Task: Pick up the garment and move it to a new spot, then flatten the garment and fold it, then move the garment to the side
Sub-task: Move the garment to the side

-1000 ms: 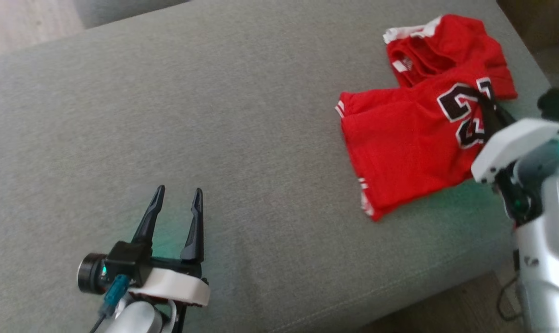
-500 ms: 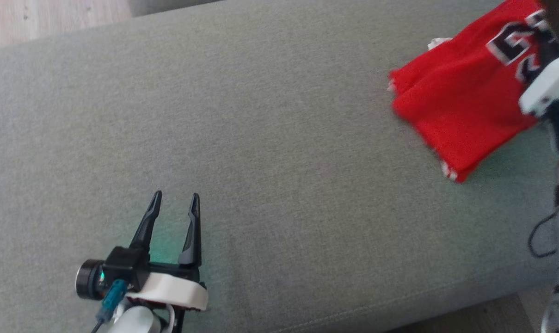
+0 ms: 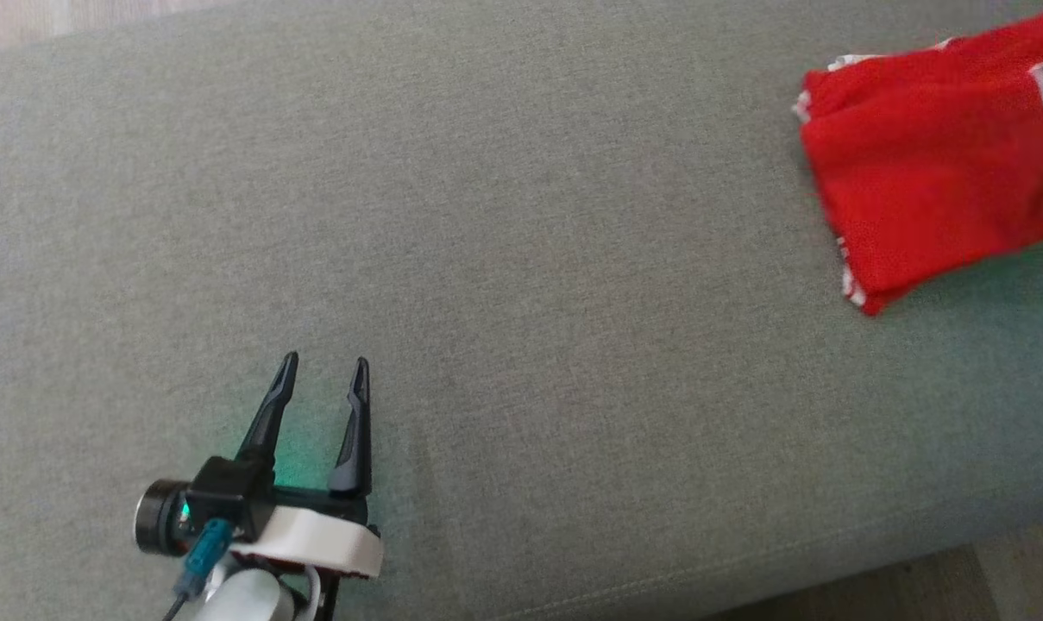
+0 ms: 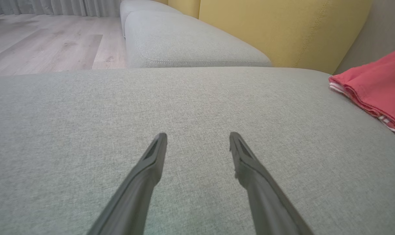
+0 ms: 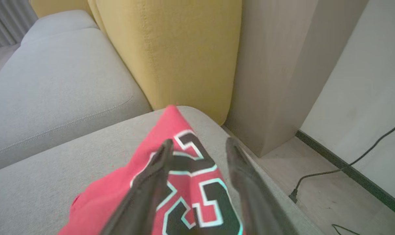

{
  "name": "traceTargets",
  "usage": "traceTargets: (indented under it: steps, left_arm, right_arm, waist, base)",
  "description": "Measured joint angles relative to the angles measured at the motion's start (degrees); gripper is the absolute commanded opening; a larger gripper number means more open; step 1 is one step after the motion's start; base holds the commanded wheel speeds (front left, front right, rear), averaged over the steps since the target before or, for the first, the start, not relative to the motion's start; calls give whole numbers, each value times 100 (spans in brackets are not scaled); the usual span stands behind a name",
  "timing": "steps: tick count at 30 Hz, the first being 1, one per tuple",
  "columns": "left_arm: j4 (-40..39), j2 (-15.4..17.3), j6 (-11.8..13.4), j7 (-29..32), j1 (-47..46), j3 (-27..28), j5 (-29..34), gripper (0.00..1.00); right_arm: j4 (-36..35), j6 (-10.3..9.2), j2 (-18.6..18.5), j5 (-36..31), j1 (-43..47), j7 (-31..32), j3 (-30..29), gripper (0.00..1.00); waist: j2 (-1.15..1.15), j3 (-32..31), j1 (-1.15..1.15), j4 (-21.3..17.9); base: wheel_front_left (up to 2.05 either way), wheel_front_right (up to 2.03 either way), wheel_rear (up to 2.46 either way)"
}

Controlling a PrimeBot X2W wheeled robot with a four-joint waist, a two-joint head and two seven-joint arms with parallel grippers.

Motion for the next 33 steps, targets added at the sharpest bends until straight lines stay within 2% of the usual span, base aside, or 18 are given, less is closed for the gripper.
traceTargets:
  steps: [5,9,18,27,33]
  left_arm:
    - [-16,20,0,19,-5,-20,-1,100]
    - [-18,20,7,47,-5,-40,-1,100]
    - [44,-8,53,-18,58,1,-156,100]
    - [116,-32,189,-126,710,261,-417,100]
    - [65,-2,246,-168,1070,419,-506,100]
  right_arm:
    - [30,0,22,-111,14,-316,57,100]
    - [-54,0,160,40,26,-465,408,100]
    - [-902,0,256,379,527,-984,1327,100]
    - [-1674,0,717,409,2064,-1492,1769,100]
    - [-2183,0,1177,483,3399,-1657,1741,100]
  waist:
    - [0,-14,0,-31]
    - [0,-94,0,-66]
    - [0,-658,-1,38]
    - [0,-1385,-2,544]
    - [0,-1697,-2,1024]
  base:
    - [0,0,0]
    - [0,0,0]
    - [0,0,0]
    - [0,0,0]
    - [0,0,0]
